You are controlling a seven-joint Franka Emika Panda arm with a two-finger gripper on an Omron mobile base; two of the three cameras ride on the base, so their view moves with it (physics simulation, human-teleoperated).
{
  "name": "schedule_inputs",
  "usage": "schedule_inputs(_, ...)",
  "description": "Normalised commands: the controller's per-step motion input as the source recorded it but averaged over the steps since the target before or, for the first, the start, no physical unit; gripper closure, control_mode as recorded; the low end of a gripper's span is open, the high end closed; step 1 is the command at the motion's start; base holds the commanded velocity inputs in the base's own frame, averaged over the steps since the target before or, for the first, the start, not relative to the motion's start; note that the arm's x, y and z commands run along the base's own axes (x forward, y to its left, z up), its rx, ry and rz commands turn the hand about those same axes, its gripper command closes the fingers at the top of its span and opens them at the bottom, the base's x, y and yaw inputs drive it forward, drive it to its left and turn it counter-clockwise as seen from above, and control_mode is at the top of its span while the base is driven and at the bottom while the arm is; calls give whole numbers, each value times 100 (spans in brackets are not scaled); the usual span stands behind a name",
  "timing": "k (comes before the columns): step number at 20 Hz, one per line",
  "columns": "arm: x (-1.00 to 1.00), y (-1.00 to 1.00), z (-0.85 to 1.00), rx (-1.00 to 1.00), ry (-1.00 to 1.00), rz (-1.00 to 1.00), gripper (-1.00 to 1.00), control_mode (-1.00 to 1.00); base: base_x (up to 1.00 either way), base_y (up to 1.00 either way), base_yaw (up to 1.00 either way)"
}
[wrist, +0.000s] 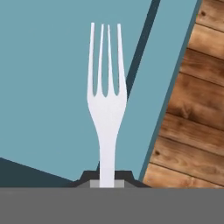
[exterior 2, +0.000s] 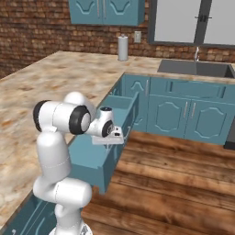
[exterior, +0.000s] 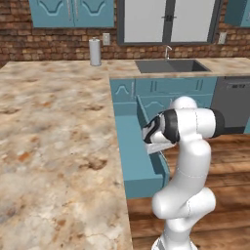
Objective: Organize the utensils by type. Pick up the wooden spoons from the counter and place them in the open cabinet. Then pick up the metallic utensils from the counter and place them in the open drawer.
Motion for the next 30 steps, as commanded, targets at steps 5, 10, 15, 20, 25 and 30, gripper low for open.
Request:
schedule_inputs(5,12,-56,-70,-7,3,-3,100,-100,0,0,0)
schedule_inputs(10,16,-76,-82,-9,0,-3,100,-100,0,0,0)
schedule_inputs(15,13,-84,-87,-7,0,-2,100,-100,0,0,0)
schedule_inputs(20,7,-62,-78,-8,-8,0,100,-100,0,0,0)
schedule_inputs(25,-26,32,-10,-10,-20,0,100,-100,0,0,0)
schedule_inputs(30,-50,100,13,-5,-9,0,100,-100,0,0,0)
